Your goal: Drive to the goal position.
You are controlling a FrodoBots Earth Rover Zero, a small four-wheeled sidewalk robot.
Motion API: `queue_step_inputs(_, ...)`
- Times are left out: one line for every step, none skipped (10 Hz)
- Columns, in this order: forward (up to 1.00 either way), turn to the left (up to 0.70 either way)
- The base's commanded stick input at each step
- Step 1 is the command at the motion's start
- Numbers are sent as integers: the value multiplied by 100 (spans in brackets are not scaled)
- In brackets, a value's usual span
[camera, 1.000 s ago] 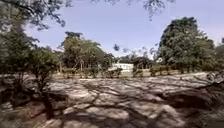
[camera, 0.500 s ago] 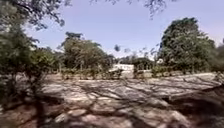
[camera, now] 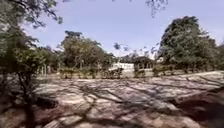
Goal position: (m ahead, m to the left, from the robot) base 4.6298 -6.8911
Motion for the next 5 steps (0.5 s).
queue_step_inputs(50,0)
queue_step_inputs(50,0)
queue_step_inputs(50,0)
queue_step_inputs(50,0)
queue_step_inputs(50,-9)
